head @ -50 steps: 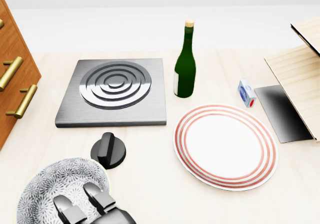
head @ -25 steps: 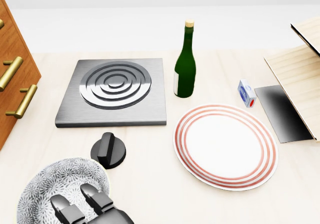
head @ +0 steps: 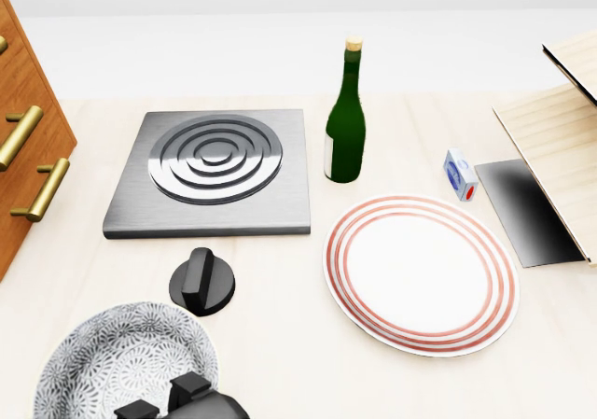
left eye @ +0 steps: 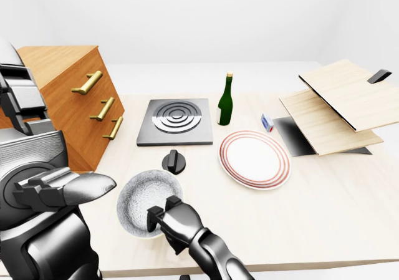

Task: Pick up the akita bowl and put it on the plate.

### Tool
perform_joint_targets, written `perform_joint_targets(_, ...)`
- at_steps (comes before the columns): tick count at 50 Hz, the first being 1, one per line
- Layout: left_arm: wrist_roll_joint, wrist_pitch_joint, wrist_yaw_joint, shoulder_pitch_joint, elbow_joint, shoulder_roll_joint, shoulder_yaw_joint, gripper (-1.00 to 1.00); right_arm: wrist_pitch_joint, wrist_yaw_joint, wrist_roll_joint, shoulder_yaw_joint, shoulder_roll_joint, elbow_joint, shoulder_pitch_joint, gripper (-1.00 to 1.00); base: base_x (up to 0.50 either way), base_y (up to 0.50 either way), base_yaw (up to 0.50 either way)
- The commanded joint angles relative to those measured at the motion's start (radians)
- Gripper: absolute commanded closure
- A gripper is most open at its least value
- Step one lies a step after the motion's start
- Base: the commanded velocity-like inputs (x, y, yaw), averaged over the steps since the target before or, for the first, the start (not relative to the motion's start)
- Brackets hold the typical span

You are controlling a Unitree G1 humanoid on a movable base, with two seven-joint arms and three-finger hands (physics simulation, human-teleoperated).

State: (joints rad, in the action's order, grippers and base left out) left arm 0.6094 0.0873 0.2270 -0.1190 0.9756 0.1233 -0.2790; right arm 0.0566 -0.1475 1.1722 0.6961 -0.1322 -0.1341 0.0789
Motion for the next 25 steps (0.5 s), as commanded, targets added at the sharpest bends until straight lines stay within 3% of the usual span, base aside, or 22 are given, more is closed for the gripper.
perform_joint_targets(1,0.000,0.000,0.000,-0.002,0.008,-0.004,-0.003,-1.00,-0.004,-0.051,0.003,-0.010,0.018,-0.121,0.020,0.93,0.00,0.00,0.00)
perform_joint_targets(11,-0.007,0.000,-0.005,0.000,-0.004,-0.003,0.002,-1.00,0.001,-0.069,0.011,-0.024,0.027,-0.101,0.012,0.93,0.00,0.00,0.00)
perform_joint_targets(24,-0.011,0.000,-0.006,0.001,-0.008,-0.005,0.004,-1.00,-0.021,-0.193,0.044,-0.051,0.030,0.060,-0.015,0.94,0.00,0.00,0.00)
perform_joint_targets(25,-0.006,0.000,-0.004,-0.002,-0.005,-0.005,0.000,-1.00,-0.006,-0.191,0.082,-0.049,0.042,0.074,-0.035,0.94,0.00,0.00,0.00)
